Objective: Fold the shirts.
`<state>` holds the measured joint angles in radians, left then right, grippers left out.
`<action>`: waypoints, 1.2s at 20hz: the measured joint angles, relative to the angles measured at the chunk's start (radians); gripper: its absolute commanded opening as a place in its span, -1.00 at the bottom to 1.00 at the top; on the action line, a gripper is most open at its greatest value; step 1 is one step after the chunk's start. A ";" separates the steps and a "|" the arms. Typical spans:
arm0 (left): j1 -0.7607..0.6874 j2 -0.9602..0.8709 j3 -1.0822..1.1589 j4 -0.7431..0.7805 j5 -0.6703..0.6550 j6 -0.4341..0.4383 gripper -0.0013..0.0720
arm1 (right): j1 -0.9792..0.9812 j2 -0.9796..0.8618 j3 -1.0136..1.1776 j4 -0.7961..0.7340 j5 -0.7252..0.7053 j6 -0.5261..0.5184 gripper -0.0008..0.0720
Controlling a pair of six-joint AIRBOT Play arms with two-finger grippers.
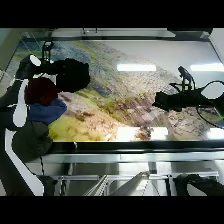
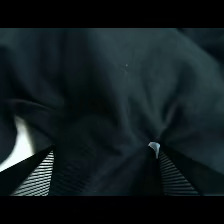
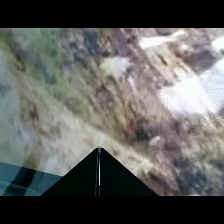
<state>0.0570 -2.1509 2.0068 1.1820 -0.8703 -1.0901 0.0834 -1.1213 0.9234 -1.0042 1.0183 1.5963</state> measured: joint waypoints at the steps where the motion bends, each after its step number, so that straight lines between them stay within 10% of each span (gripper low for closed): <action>1: -0.005 -0.011 0.006 0.000 -0.017 0.000 -0.32 | 0.000 -0.003 0.000 0.000 0.000 0.000 -0.92; 2: -0.008 -0.018 0.011 0.000 -0.031 0.000 -0.93 | 0.000 -0.005 0.000 0.004 -0.003 0.000 -0.92; 19: -0.225 0.404 0.016 -0.559 -0.490 0.051 -0.87 | -0.085 0.050 0.015 0.065 0.039 -0.023 -0.86; 21: -0.290 0.417 -0.012 -0.507 -0.508 0.024 0.70 | -0.121 0.072 0.016 0.067 0.062 -0.048 0.50; 22: -0.319 0.423 -0.030 -0.483 -0.507 0.012 1.00 | -0.137 0.079 0.017 0.066 0.077 -0.058 0.74; 24: -0.359 0.427 -0.058 -0.433 -0.506 -0.010 0.99 | -0.170 0.089 0.017 0.064 0.114 -0.067 0.73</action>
<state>-0.3023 -1.7241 1.9484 0.7490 -1.3766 -1.1004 -0.0868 -1.0325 0.9401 -0.9401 1.1328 1.5295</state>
